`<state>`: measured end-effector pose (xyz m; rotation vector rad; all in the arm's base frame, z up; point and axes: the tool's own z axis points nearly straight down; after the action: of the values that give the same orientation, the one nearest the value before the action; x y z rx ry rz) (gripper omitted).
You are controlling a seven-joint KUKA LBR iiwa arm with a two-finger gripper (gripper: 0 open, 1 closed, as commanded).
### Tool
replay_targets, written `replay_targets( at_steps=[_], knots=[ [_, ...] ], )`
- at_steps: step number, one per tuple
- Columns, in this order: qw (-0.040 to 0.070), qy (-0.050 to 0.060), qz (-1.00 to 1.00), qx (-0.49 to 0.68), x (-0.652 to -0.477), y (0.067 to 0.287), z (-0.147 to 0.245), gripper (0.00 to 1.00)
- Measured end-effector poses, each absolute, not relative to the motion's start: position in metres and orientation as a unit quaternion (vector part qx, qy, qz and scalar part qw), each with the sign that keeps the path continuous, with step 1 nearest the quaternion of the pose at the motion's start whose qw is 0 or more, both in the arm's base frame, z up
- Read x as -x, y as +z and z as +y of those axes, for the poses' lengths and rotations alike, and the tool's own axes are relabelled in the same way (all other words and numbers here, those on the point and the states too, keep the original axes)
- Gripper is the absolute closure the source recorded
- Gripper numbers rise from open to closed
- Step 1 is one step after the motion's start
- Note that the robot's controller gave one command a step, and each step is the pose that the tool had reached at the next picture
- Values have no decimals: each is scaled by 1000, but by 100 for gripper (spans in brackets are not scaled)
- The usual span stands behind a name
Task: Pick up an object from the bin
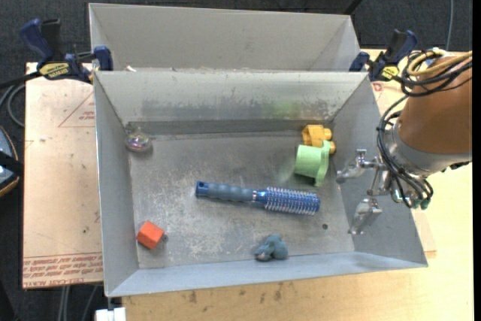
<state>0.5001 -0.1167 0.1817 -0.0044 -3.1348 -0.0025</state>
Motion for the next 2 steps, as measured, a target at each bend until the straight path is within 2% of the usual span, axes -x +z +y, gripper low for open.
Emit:
replay_targets(
  at_steps=[1, 2],
  knots=[
    [-3, 1, -991, -137, -507, 75, -61, 0],
    [-5, 3, -963, -269, -519, 75, -4, 0]
  ],
)
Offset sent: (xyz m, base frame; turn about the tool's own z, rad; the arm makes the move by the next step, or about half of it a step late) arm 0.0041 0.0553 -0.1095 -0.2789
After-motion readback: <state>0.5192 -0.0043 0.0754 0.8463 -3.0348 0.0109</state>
